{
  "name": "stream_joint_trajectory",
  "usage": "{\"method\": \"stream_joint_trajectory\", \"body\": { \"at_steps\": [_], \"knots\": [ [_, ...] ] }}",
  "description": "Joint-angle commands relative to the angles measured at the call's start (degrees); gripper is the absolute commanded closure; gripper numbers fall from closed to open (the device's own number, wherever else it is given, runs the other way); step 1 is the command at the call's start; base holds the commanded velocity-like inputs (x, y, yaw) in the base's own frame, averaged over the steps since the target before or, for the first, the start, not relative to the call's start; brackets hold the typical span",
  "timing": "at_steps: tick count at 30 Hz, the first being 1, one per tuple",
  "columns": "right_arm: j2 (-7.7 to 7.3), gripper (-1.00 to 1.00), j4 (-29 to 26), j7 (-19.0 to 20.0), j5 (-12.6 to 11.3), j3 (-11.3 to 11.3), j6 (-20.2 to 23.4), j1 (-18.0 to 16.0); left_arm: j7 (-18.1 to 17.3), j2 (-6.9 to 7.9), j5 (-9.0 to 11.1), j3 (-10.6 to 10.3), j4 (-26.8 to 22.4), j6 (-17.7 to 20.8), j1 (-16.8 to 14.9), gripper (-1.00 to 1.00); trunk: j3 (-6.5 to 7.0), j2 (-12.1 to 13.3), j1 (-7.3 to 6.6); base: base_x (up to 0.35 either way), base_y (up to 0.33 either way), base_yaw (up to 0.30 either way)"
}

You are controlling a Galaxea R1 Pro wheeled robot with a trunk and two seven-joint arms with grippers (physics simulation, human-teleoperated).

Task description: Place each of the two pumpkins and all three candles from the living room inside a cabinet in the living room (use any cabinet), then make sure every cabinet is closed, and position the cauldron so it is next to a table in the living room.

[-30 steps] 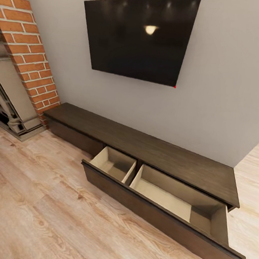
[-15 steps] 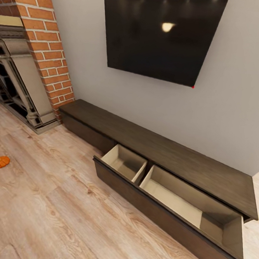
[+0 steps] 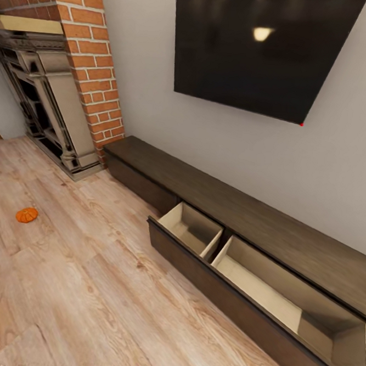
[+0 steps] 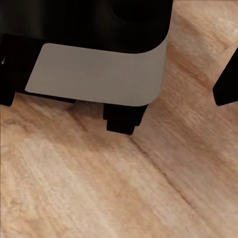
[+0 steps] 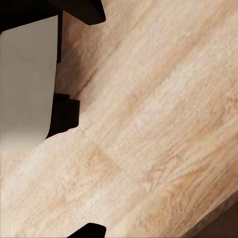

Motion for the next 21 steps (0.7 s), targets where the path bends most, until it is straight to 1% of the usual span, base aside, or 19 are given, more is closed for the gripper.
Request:
{"method": "stream_joint_trajectory", "body": {
  "at_steps": [1, 21],
  "knots": [
    [0.0, -1.0, 0.0, 0.0, 0.0, 0.0, 0.0, 0.0, 0.0, 0.0, 0.0, 0.0, 0.0, 0.0, 0.0, -1.0, -0.07, 0.0, 0.0, 0.0, 0.0, 0.211],
    [0.0, -1.0, 0.0, 0.0, 0.0, 0.0, 0.0, 0.0, 0.0, 0.09, 0.1, 0.0, 0.1, -0.1, 0.0, -1.0, -1.43, 0.0, 0.0, 0.0, 0.0, 0.211]
  ]
}}
